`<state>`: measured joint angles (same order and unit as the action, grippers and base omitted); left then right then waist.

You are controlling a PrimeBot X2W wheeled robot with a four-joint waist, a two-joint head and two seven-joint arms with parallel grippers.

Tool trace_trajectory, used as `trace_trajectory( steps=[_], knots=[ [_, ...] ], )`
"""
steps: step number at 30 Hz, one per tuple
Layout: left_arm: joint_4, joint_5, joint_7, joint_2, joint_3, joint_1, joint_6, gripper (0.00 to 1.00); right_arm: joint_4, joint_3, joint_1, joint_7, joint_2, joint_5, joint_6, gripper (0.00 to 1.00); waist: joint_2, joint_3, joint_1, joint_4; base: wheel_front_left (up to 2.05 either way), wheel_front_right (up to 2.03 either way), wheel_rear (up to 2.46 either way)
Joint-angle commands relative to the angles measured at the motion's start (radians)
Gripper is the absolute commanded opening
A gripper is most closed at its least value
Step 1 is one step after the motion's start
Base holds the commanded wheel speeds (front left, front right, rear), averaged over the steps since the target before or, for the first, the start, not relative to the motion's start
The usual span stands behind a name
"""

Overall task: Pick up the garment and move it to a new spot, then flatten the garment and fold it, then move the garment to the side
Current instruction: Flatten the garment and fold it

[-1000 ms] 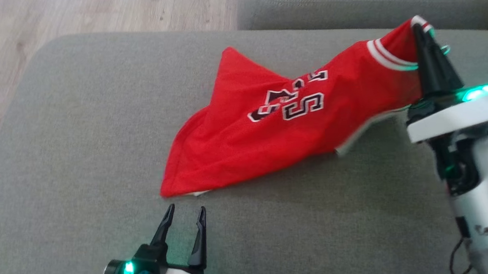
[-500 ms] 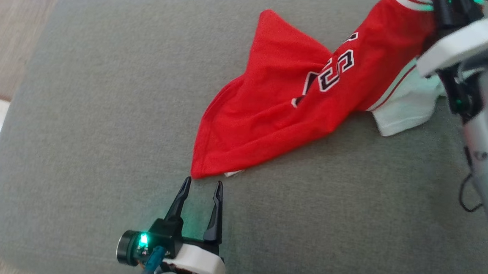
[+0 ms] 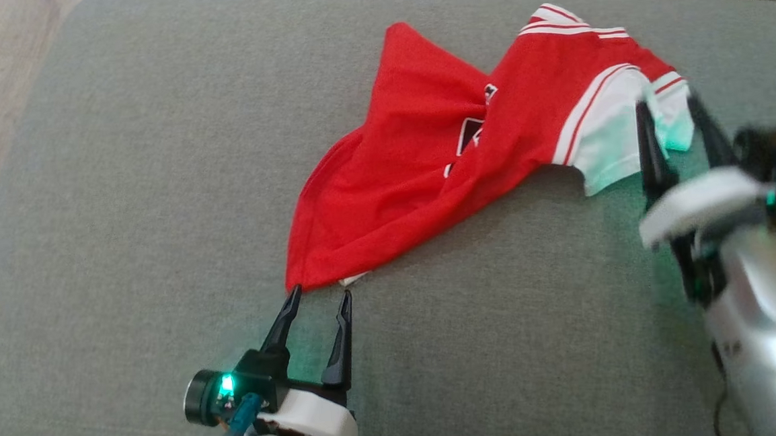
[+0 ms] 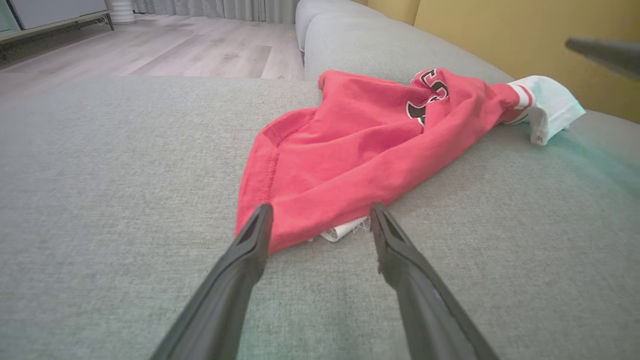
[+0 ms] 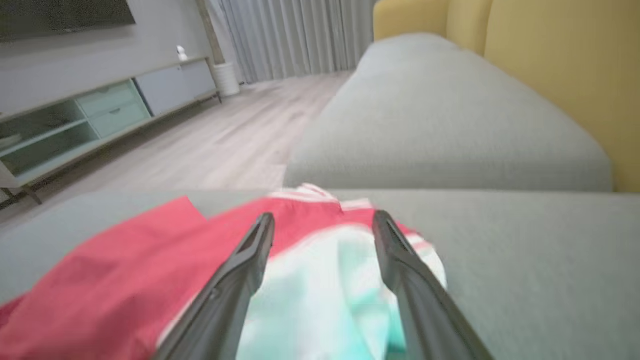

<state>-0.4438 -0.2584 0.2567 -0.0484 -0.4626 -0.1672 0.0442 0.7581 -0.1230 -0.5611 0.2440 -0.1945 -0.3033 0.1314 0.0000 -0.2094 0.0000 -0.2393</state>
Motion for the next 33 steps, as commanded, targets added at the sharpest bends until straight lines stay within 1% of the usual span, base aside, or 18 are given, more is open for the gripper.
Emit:
trace_trajectory(
  steps=[1, 5, 9, 13, 20, 25, 26, 27, 28, 33],
  knots=[
    [0.029, -0.001, 0.005, -0.002, 0.029, -0.012, 0.004, 1.00, -0.027, -0.017, 0.006, 0.014, 0.006, 0.000, -0.001, 1.00, 0.0000, 0.004, 0.0000, 0.010, 0.00, 0.00, 0.00],
    [0.033, 0.001, 0.005, -0.002, 0.027, -0.009, 0.001, 1.00, -0.029, 0.025, 0.076, 0.016, 0.017, -0.029, -0.001, 1.00, 0.0000, 0.002, 0.0000, 0.019, 0.00, 0.00, 0.00],
    [0.037, 0.002, 0.005, -0.002, 0.022, -0.011, 0.000, 1.00, -0.034, 0.043, 0.107, 0.017, 0.036, -0.052, -0.001, 1.00, 0.0000, -0.005, 0.0000, 0.017, 0.00, 0.00, 0.00],
    [0.039, 0.003, 0.005, -0.002, 0.018, -0.017, -0.002, 1.00, -0.043, 0.044, 0.102, 0.017, 0.056, -0.091, -0.001, 1.00, 0.0000, -0.014, 0.0000, 0.006, 0.00, 0.00, 0.00],
    [0.038, 0.002, 0.005, -0.002, 0.011, -0.024, -0.003, 1.00, 0.010, 0.073, 0.074, -0.006, 0.085, -0.194, -0.001, 1.00, 0.0000, -0.032, 0.0000, -0.028, 0.00, 0.00, 0.00],
    [0.039, 0.003, 0.005, -0.002, 0.011, -0.031, -0.001, 1.00, 0.033, 0.062, 0.050, -0.007, 0.077, -0.234, -0.001, 1.00, 0.0000, -0.049, 0.0000, -0.049, 0.00, 0.00, 0.00],
    [0.039, 0.003, 0.005, -0.002, 0.012, -0.032, -0.001, 1.00, 0.035, 0.056, 0.046, -0.006, 0.074, -0.238, -0.001, 0.92, 0.0000, -0.051, 0.0000, -0.051, 0.00, 0.00, 0.00],
    [0.039, 0.004, 0.005, -0.002, 0.013, -0.032, -0.001, 1.00, 0.035, 0.051, 0.042, -0.004, 0.072, -0.243, -0.001, 0.38, 0.0000, -0.052, 0.0000, -0.052, 0.00, 0.00, 0.00],
    [0.039, 0.005, 0.005, -0.002, 0.014, -0.032, -0.001, 1.00, 0.035, 0.044, 0.040, -0.002, 0.070, -0.246, -0.001, 0.00, 0.0000, -0.051, 0.0000, -0.052, 0.00, 0.00, 0.00],
    [0.030, 0.013, 0.005, -0.002, 0.028, -0.024, -0.001, 1.00, 0.029, 0.034, 0.047, 0.011, 0.056, -0.256, -0.001, 0.00, 0.0000, -0.032, 0.0000, -0.034, 0.00, 0.00, 0.00]
  ],
)
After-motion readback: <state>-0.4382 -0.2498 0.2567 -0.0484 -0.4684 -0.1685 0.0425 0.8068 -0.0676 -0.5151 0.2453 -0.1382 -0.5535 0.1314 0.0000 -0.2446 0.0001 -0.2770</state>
